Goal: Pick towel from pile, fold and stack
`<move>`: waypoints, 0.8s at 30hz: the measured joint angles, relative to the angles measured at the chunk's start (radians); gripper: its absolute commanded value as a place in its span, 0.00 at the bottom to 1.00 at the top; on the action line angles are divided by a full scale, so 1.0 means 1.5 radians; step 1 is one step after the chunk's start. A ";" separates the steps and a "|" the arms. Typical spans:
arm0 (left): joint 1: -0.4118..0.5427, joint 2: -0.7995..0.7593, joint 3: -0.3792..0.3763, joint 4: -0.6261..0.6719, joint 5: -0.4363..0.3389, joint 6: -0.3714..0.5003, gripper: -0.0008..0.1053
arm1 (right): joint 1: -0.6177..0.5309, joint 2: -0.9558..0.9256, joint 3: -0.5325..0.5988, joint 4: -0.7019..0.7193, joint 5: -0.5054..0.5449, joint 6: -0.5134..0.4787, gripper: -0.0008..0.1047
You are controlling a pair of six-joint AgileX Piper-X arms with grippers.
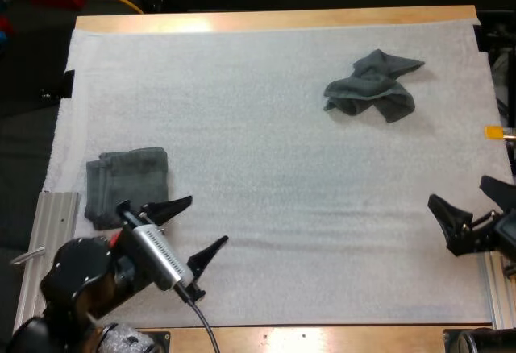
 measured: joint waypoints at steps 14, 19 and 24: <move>-0.061 0.099 -0.011 0.000 -0.044 0.000 0.66 | 0.053 0.204 -0.004 -0.153 0.039 0.184 0.80; -0.061 0.100 -0.011 -0.021 -0.058 0.000 0.66 | 0.070 0.299 -0.004 -0.230 0.073 0.251 0.80; -0.061 0.100 -0.011 -0.033 -0.060 0.000 0.66 | 0.070 0.340 -0.004 -0.266 0.105 0.298 0.80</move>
